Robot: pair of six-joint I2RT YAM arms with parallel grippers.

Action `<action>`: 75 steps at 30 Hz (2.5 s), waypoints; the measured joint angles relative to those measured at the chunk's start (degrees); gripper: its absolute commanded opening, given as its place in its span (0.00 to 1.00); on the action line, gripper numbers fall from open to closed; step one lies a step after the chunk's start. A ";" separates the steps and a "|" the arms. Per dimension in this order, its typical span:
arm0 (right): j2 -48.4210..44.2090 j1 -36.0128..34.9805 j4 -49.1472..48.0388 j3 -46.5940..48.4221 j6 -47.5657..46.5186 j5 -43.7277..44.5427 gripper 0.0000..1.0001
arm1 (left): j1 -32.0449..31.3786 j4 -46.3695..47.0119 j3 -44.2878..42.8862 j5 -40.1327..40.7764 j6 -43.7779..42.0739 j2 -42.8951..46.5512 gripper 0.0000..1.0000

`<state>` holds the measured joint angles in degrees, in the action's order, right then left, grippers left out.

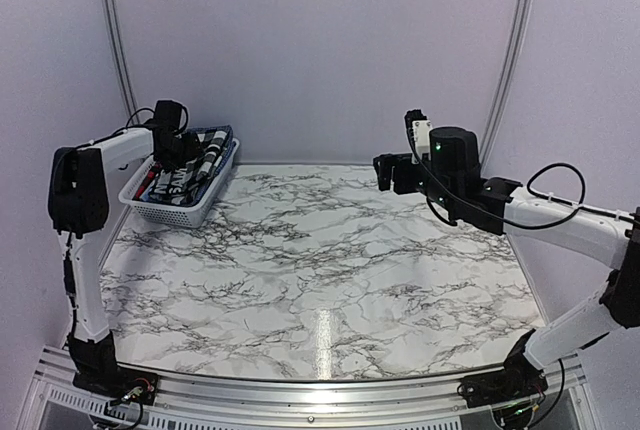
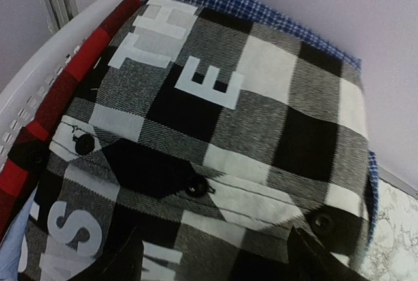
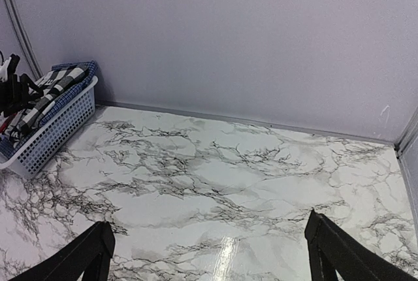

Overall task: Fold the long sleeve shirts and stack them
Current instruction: Pick up the crumpled shirt from the bin, then place the crumpled shirt at the corner of the board.

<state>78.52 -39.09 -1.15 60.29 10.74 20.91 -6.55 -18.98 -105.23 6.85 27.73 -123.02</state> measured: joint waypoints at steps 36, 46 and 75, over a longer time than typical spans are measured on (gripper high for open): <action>-1.64 0.37 0.63 -2.08 1.22 -1.57 0.99 | -7.26 -1.51 -20.11 5.40 -7.45 12.90 0.00; -2.14 0.37 0.46 -2.29 1.18 -1.14 0.98 | -21.86 1.73 -24.85 6.32 -15.08 16.61 0.00; -9.90 -1.22 0.85 -7.93 -2.45 1.07 0.98 | -42.99 -1.07 -1.95 -3.45 -4.22 24.74 0.00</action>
<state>68.62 -40.32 -0.30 52.36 8.29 21.98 -49.54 -20.05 -107.18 3.40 23.51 -98.28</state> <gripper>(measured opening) 0.984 0.005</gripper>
